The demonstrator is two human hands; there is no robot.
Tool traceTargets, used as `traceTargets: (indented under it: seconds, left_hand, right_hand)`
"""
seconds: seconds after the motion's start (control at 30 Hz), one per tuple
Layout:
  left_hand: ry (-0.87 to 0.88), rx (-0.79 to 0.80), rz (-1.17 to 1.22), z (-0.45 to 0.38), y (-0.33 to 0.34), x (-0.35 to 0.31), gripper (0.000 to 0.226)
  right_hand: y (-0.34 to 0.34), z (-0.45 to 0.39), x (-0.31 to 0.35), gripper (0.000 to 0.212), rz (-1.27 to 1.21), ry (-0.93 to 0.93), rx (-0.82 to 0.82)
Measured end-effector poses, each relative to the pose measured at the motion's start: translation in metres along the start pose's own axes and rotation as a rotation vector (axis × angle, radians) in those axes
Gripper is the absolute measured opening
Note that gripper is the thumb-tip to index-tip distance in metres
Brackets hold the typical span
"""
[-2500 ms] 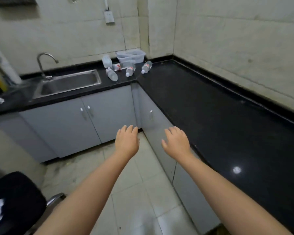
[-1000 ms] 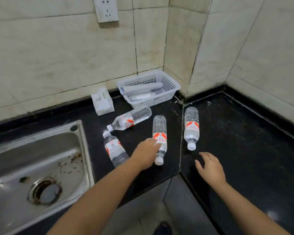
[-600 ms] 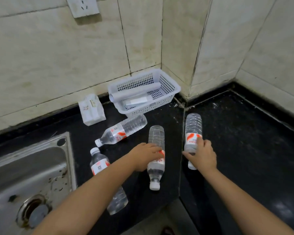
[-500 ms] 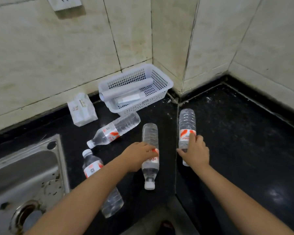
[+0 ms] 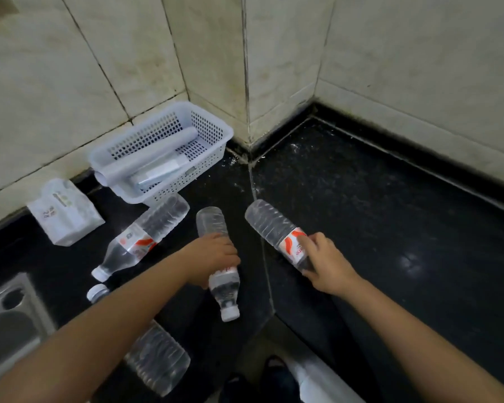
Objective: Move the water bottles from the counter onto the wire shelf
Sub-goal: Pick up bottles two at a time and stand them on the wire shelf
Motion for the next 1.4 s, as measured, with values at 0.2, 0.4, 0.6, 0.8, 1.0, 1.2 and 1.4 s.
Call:
traceTargets:
  seconds: [0.2,0.4,0.6,0.8,1.0,1.2,1.4]
  left_hand:
    - [-0.056,0.049,-0.051,-0.016,-0.012,-0.005,0.063]
    - [-0.200,0.006,0.018,-0.024,-0.018,-0.013,0.062]
    - [-0.259,-0.009,0.075,-0.030,-0.015,-0.024,0.055]
    - [-0.253,0.001,0.102,-0.035,-0.009,-0.028,0.057]
    - [-0.456,-0.101,0.341,-0.033,-0.017,-0.010,0.052]
    - [-0.555,-0.190,0.547,-0.051,-0.035,-0.015,0.059]
    - [-0.574,-0.214,0.573,-0.049,-0.020,-0.011,0.061]
  right_hand:
    - [0.015,0.061,-0.048,0.066,0.069,-0.088,0.049]
    - [0.014,0.087,-0.075,0.069,0.079,0.102,-0.070]
    - [0.020,0.071,-0.056,0.073,0.069,0.296,-0.068]
    - [0.017,0.061,-0.045,0.068,0.102,0.377,-0.017]
    - [0.003,0.063,-0.052,0.075,0.380,0.114,-0.067]
    - [-0.002,0.052,-0.041,0.045,0.181,-0.031,-0.038]
    - [-0.002,0.059,-0.048,0.065,-0.351,0.538,-0.450]
Point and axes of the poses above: each hand's wrist, its own z-axis away from the middle knuckle, its own y-axis out of the palm, x = y × z, the point moved 6 cm from there along -z, towards the middle knuckle, and after that the axes turned 10 degrees about x, right-handed, at the moved point
